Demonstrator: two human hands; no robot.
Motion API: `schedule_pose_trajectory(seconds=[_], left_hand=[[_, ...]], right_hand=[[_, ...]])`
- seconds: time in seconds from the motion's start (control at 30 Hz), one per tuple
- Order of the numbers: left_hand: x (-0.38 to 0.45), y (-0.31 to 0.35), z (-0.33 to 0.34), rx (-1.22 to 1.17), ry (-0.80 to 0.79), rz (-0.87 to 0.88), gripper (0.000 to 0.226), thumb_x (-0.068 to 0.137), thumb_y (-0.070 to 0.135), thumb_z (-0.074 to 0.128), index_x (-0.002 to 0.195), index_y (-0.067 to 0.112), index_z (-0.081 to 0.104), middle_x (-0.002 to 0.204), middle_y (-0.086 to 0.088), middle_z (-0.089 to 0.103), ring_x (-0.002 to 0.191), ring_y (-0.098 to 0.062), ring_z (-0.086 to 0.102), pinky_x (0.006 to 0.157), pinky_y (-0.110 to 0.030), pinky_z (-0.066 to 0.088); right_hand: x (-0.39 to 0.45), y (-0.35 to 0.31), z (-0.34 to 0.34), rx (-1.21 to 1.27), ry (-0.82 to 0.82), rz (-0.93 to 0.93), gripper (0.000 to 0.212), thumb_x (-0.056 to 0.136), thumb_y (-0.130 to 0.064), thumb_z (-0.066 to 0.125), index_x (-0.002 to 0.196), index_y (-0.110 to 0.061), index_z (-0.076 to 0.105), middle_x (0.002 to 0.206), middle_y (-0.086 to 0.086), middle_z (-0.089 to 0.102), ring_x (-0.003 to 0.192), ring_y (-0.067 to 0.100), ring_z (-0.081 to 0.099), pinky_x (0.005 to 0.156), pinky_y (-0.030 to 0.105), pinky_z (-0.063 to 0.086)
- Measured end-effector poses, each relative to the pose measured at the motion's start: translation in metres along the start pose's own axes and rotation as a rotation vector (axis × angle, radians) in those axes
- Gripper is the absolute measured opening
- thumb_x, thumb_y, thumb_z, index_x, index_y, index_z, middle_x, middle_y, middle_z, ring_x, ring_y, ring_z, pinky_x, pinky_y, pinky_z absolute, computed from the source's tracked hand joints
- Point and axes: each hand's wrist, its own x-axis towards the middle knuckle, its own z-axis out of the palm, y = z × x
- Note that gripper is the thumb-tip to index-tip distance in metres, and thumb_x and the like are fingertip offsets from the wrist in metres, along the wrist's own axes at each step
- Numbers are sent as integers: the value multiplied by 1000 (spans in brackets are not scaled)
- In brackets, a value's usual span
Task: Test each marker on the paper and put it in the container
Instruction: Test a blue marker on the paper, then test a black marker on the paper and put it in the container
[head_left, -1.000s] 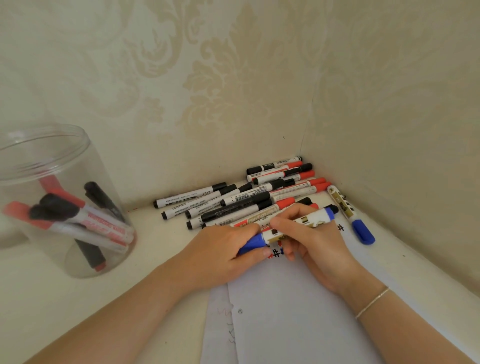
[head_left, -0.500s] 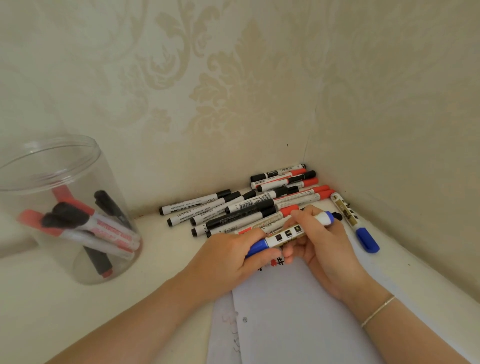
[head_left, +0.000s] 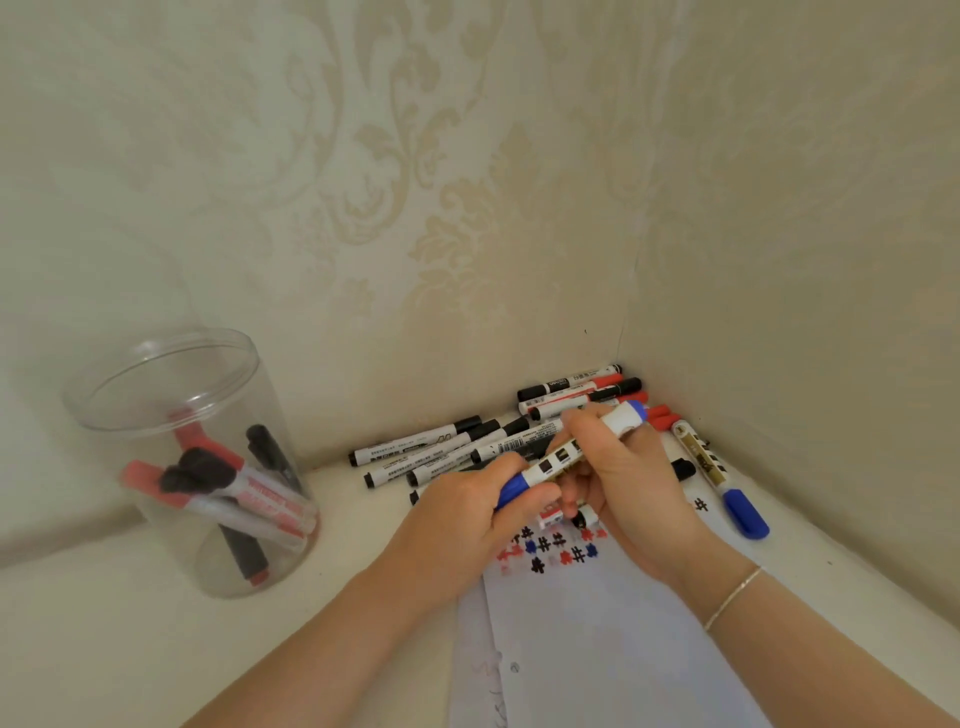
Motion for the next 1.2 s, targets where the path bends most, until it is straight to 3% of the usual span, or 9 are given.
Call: schedule_pose_trajectory(seconds=[0.17, 0.3, 0.43, 0.6, 0.73, 0.83, 1.07, 1.13, 1.2], left_hand=[[19, 22, -52, -416, 495, -221, 30, 76, 36, 73, 93, 26, 50, 69, 5, 65, 56, -11, 59, 54, -18, 47], [21, 30, -93, -400, 718, -151, 29, 81, 21, 73, 96, 25, 49, 75, 17, 63, 72, -7, 65, 56, -20, 52], [8, 32, -130, -192, 813, -72, 32, 91, 19, 61, 105, 33, 35, 91, 11, 64, 76, -8, 67, 65, -22, 54], [-5, 34, -166, 111, 848, -16, 34, 96, 22, 51, 124, 30, 32, 80, 8, 60, 68, -11, 63, 62, -22, 50], [-13, 21, -190, 268, 895, -63, 30, 95, 26, 50, 116, 38, 33, 67, 2, 54, 62, -15, 56, 61, -33, 48], [-16, 12, -201, 480, 752, -197, 22, 95, 28, 50, 109, 34, 35, 61, 6, 51, 56, -12, 53, 57, -29, 45], [-8, -3, -201, 438, 318, -554, 13, 85, 30, 63, 90, 23, 54, 79, 0, 60, 68, -17, 57, 59, -27, 43], [-2, -6, -206, 477, 174, -613, 6, 82, 24, 61, 81, 18, 60, 79, 0, 60, 70, -17, 56, 59, -24, 41], [5, -7, -211, 534, -16, -656, 16, 83, 19, 56, 67, 17, 61, 71, -2, 60, 65, -19, 54, 57, -24, 40]], right_hand=[[23, -32, 54, 310, -29, 63, 15, 92, -13, 57, 80, -4, 55, 53, 9, 54, 43, 16, 52, 45, 24, 48], [32, -49, 107, 505, -65, 160, 8, 89, -11, 63, 83, -6, 63, 56, 5, 62, 44, 11, 57, 45, 19, 49], [34, -58, 146, 438, -204, 188, 17, 89, -21, 65, 91, -6, 58, 64, 8, 66, 45, 10, 59, 47, 19, 51], [39, -45, 168, -108, -254, 45, 40, 97, -38, 48, 90, -1, 61, 77, 17, 67, 50, 21, 58, 49, 32, 54], [49, 10, 151, -1114, -205, -247, 19, 94, -21, 41, 90, -7, 54, 90, 13, 62, 76, 27, 57, 71, 40, 52], [44, 45, 136, -1697, -447, -315, 27, 91, -12, 44, 116, -14, 50, 123, 7, 51, 115, 27, 47, 88, 33, 40], [52, 61, 132, -1858, -493, -469, 36, 91, -1, 41, 125, -11, 49, 129, 11, 46, 121, 27, 44, 97, 35, 35], [53, 64, 132, -1850, -486, -565, 26, 86, -6, 55, 112, -9, 60, 116, 14, 52, 109, 30, 52, 88, 36, 41], [56, 66, 131, -1762, -450, -672, 31, 47, -14, 86, 71, -14, 67, 77, 8, 59, 64, 22, 61, 54, 29, 46]])
